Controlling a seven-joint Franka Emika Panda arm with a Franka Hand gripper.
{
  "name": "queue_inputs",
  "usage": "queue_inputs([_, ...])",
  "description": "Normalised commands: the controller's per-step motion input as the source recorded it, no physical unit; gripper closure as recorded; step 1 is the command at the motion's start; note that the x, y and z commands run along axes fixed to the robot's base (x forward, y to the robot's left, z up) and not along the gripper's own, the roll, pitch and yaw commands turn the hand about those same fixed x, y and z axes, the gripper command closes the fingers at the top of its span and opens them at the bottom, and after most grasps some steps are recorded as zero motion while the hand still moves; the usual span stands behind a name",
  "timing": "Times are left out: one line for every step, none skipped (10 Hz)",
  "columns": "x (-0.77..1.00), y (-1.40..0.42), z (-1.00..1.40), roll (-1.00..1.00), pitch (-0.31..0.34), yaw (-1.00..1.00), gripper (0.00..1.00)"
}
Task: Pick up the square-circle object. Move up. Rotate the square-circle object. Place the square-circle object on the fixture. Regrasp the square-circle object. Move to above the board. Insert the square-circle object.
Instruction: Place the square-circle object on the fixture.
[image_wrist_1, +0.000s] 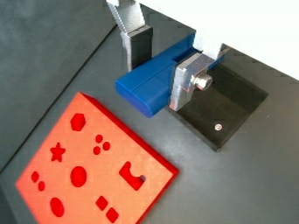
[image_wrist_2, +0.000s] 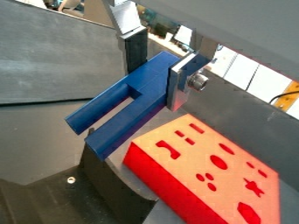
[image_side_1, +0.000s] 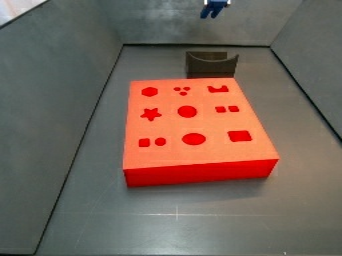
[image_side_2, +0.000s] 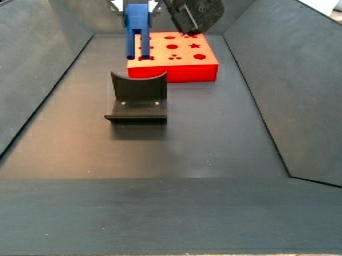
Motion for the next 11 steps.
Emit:
queue_inputs([0.13,0.13,-1.00,-1.00,0.271,-0.13,1.00])
queue_inputs([0.13,0.14,-1.00,-1.00,0.266,-0.14,1.00])
queue_inputs([0.15,0.14,-1.00,-1.00,0.280,-0.18,1.00])
queue_inputs([0.18,0.14,-1.00,-0.85,0.246,-0.22,1.00])
queue_inputs([0.20,0.14,-1.00,-0.69,0.193,-0.25,1.00])
queue_inputs([0.21,0.14,-1.00,-0.52,0.142,-0.26,1.00])
queue_inputs([0.22,0.14,-1.00,-0.32,0.082,-0.25,1.00])
queue_inputs([0.23,0.14,-1.00,-0.23,0.040,-0.24,1.00])
queue_inputs([0.19,0.12,-0.82,-0.19,-0.005,-0.21,1.00])
queue_inputs([0.16,0.11,-0.68,-0.18,-0.026,-0.19,1.00])
queue_inputs([0.12,0.08,-0.44,-0.17,-0.045,-0.14,1.00])
